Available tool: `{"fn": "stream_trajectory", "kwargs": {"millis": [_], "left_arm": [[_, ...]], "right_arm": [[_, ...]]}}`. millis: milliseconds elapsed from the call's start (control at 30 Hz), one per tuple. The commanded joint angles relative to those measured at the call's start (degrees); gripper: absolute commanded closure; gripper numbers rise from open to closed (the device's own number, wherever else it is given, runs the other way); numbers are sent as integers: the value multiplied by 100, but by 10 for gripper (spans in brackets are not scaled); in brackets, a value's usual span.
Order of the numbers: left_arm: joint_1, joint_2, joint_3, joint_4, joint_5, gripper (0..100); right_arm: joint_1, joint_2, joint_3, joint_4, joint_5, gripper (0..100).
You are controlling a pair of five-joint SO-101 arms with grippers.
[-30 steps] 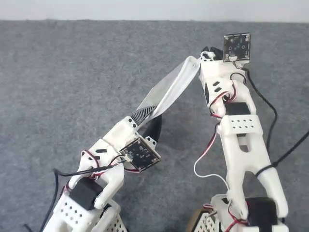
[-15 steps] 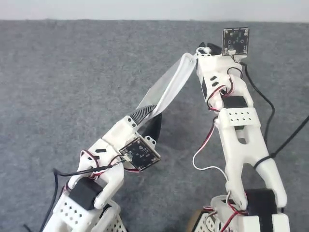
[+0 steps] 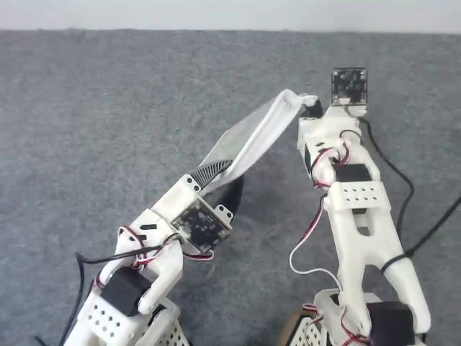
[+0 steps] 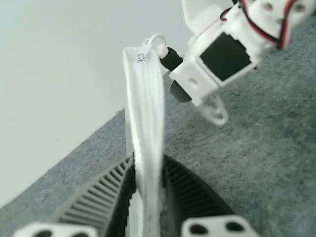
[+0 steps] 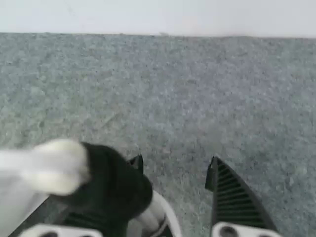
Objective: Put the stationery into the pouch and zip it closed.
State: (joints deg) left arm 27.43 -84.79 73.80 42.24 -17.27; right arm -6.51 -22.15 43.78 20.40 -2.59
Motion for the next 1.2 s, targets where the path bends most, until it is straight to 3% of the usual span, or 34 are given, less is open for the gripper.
{"fn": "stream_trajectory", "kwargs": {"millis": [0, 233, 433, 600, 1000, 1167], "left_arm": [[-53, -105, -127, -18, 712, 843], [-62, -105, -215, 0, 1415, 791], [-484, -105, -488, 18, 2681, 721], [-747, -105, -646, 18, 3684, 664], [-738, -105, -664, -35, 3771, 664], [-791, -114, -708, -158, 3771, 665]], "right_arm": [[-163, -365, 70, 4, 0, 800], [-286, -435, 492, -541, 0, 798], [-277, -497, 519, -514, 0, 797], [-286, -1464, 1055, -514, 9, 797], [-549, -3609, 1741, -505, 18, 800], [-927, -4321, 1618, 303, 26, 801]]}}
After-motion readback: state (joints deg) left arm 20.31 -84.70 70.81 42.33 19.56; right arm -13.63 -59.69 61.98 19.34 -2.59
